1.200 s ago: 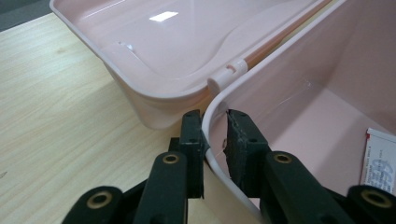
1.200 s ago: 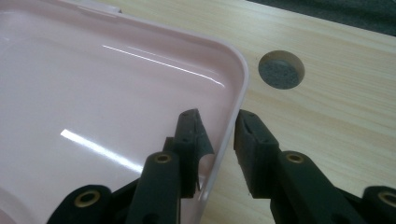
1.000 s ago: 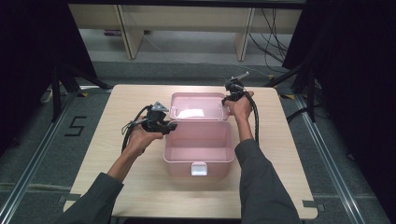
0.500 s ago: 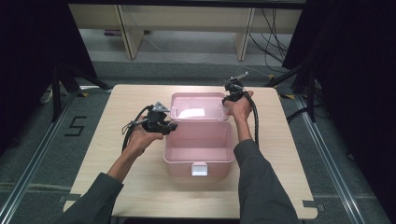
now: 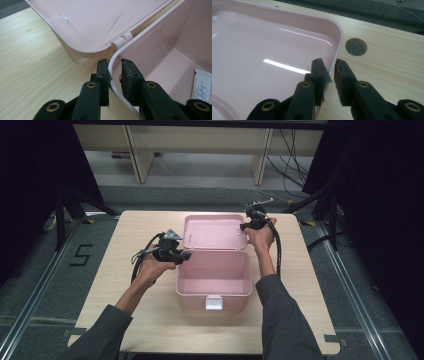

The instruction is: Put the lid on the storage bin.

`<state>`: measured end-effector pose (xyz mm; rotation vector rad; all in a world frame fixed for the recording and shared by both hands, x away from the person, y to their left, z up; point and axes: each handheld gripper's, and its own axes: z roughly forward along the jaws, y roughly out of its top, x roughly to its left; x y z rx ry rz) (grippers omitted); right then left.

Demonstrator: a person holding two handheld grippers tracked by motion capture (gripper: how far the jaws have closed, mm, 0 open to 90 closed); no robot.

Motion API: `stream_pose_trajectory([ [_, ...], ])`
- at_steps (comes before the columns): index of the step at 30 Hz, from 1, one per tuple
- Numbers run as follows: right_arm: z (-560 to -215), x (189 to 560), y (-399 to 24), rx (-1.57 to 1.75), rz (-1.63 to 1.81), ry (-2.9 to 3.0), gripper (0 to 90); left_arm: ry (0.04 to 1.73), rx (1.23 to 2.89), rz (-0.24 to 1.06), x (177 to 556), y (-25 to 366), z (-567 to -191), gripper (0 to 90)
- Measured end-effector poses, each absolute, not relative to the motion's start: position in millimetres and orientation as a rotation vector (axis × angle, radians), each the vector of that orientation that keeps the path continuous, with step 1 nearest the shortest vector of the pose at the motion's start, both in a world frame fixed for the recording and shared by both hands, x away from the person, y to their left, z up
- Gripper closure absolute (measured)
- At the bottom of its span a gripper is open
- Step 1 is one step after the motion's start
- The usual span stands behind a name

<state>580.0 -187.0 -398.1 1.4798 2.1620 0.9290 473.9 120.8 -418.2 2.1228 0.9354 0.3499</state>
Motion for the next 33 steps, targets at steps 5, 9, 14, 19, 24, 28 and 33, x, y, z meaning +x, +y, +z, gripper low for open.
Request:
stream_pose_trajectory([
  [5, -389.0, 573.1, -187.2, 1.482, 0.957, 2.131, 79.3, 0.941, 2.127, 0.359, 474.3, 120.2, -418.4, 76.2],
  [9, -382.0, 568.5, -188.3, 1.48, 0.994, 2.106, 80.4, 0.944, 2.123, 0.352, 474.6, 120.3, -418.9, 76.2],
  [14, -375.0, 563.0, -189.4, 1.456, 1.036, 2.087, 81.3, 0.948, 2.125, 0.359, 474.9, 120.6, -420.0, 76.1],
  [19, -369.5, 558.7, -192.9, 1.465, 1.09, 2.068, 82.0, 0.946, 2.124, 0.355, 475.3, 120.7, -420.6, 76.0],
  [24, -365.6, 553.9, -194.9, 1.418, 1.112, 2.047, 83.0, 0.955, 2.124, 0.356, 474.4, 119.7, -420.3, 76.0],
  [28, -361.7, 549.3, -196.5, 1.387, 1.134, 2.043, 83.4, 0.958, 2.121, 0.365, 473.5, 118.6, -419.7, 76.0],
  [33, -357.9, 542.4, -196.2, 1.381, 1.144, 2.022, 83.9, 0.96, 2.123, 0.364, 473.9, 119.1, -420.3, 75.9],
])
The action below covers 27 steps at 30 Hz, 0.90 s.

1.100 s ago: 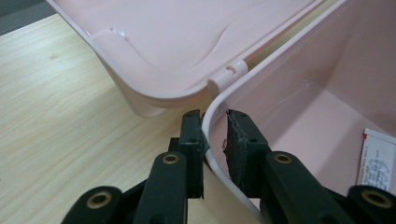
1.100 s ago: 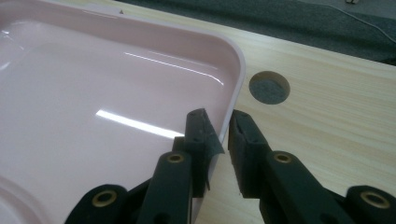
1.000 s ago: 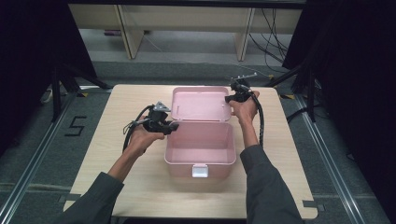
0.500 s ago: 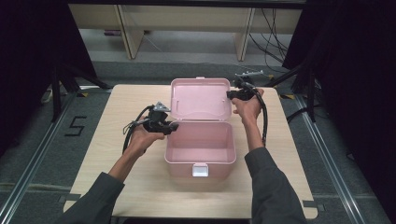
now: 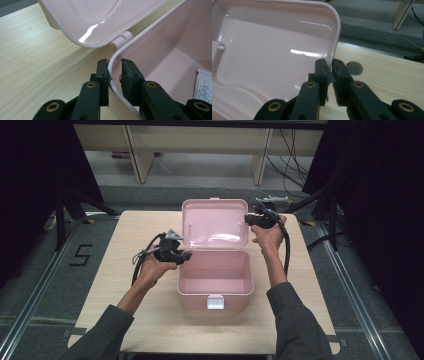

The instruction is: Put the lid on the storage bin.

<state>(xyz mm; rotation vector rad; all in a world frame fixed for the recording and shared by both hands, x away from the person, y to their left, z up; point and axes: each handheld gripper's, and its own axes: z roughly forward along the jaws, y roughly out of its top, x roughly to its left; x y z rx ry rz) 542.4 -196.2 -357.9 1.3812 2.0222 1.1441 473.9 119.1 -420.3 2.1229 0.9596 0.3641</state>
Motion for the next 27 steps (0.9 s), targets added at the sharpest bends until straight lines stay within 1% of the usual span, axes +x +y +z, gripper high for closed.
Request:
stream_pose_trajectory([
  [4, -354.4, 537.3, -197.5, 1.334, 1.153, 2.014, 84.4, 0.963, 2.123, 0.36, 473.6, 119.1, -420.0, 75.9],
  [11, -347.2, 524.3, -198.4, 1.353, 1.2, 1.99, 85.0, 0.977, 2.108, 0.358, 472.2, 118.8, -419.3, 76.0],
  [16, -341.7, 516.9, -198.6, 1.29, 1.212, 1.981, 85.7, 0.99, 2.091, 0.357, 471.3, 120.2, -420.3, 76.0],
  [27, -339.9, 503.7, -203.3, 1.246, 1.268, 1.963, 86.7, 1.004, 2.071, 0.349, 471.5, 120.5, -422.0, 75.9],
])
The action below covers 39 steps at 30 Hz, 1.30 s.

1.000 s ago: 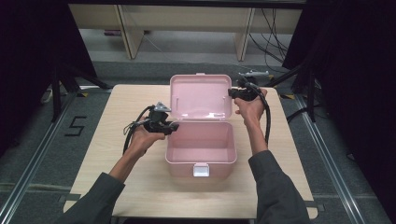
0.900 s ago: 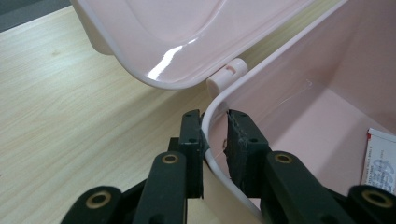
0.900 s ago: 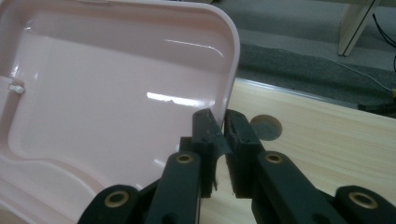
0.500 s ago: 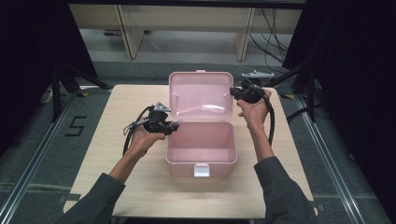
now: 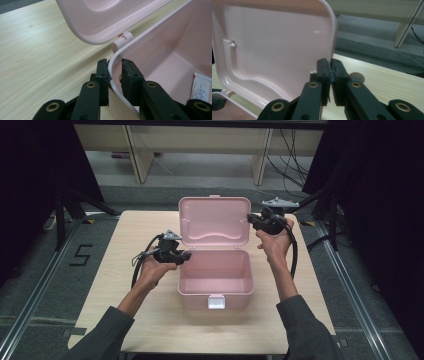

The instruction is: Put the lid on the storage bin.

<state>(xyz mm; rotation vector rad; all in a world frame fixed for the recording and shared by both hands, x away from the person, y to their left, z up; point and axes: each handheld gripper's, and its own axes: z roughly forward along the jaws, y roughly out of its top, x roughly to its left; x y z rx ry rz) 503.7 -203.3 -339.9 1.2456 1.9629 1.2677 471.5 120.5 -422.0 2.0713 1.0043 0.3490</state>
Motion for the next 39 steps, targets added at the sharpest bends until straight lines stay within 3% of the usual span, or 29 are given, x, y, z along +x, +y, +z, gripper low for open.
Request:
stream_pose_trajectory([
  [39, -338.8, 452.6, -209.5, 1.158, 1.335, 1.908, 87.8, 1.029, 1.982, 0.336, 468.9, 122.3, -425.7, 72.0],
])
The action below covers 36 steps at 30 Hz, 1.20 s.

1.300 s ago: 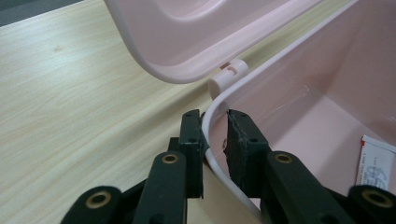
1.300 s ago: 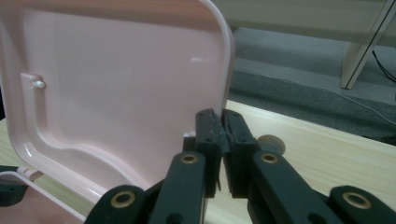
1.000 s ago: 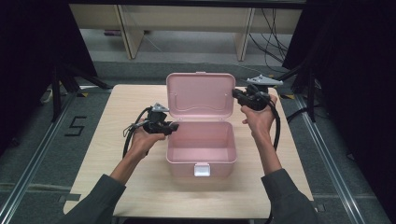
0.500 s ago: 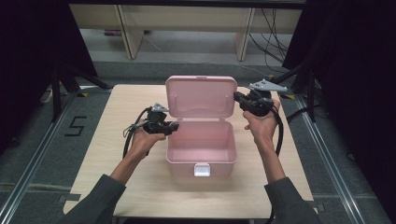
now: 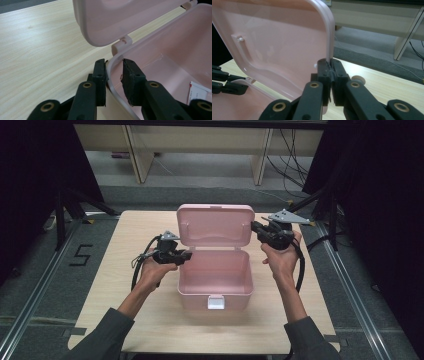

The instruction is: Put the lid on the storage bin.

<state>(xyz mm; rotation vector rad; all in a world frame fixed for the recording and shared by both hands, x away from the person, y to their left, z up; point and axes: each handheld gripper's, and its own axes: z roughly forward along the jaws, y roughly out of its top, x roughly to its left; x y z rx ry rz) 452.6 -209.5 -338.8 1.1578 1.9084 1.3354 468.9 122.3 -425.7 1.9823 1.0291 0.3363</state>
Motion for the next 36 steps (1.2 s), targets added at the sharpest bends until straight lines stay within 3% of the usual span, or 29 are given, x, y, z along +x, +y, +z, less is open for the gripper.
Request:
stream_pose_trajectory([
  [13, -342.5, 439.2, -212.3, 1.119, 1.339, 1.891, 87.8, 1.026, 1.922, 0.301, 460.0, 133.1, -422.1, 66.9],
  [24, -344.9, 425.7, -216.8, 1.103, 1.351, 1.882, 87.5, 0.995, 1.87, 0.235, 441.0, 152.6, -411.9, 51.4],
  [36, -348.6, 406.6, -216.4, 1.083, 1.329, 1.868, 87.2, 0.965, 1.879, 0.208, 420.2, 161.1, -411.5, 47.5],
])
